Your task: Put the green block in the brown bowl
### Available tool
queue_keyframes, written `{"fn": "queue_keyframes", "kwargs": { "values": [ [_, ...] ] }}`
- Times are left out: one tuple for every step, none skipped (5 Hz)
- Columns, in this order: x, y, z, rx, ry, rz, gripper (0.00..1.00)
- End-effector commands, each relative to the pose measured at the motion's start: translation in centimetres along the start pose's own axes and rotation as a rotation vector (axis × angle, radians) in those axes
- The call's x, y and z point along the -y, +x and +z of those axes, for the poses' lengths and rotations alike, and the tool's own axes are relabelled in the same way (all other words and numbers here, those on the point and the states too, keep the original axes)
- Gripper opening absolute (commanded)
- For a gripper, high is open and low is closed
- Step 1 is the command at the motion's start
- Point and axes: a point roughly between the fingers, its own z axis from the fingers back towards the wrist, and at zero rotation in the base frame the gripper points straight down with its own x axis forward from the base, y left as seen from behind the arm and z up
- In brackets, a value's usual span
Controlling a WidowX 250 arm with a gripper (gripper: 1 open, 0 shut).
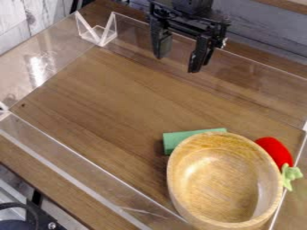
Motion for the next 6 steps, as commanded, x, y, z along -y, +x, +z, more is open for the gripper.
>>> {"fn": "queue_keyframes", "kwargs": {
  "values": [
    [0.0,-0.4,-1.3,-0.034,-0.002,-0.107,1.00],
    [0.1,-1.2,-2.8,-0.064,-0.002,-0.289,1.00],
    [0.4,-2.5,-4.3,-0.051,0.000,-0.486,1.00],
    [0.8,-4.0,-5.8,-0.016,0.032,-0.642,1.00],
    [1.1,-4.8,-7.2,0.021,0.062,-0.718,1.00],
    [1.4,-4.8,-8.3,0.066,0.082,-0.742,1.00]
  ]
}}
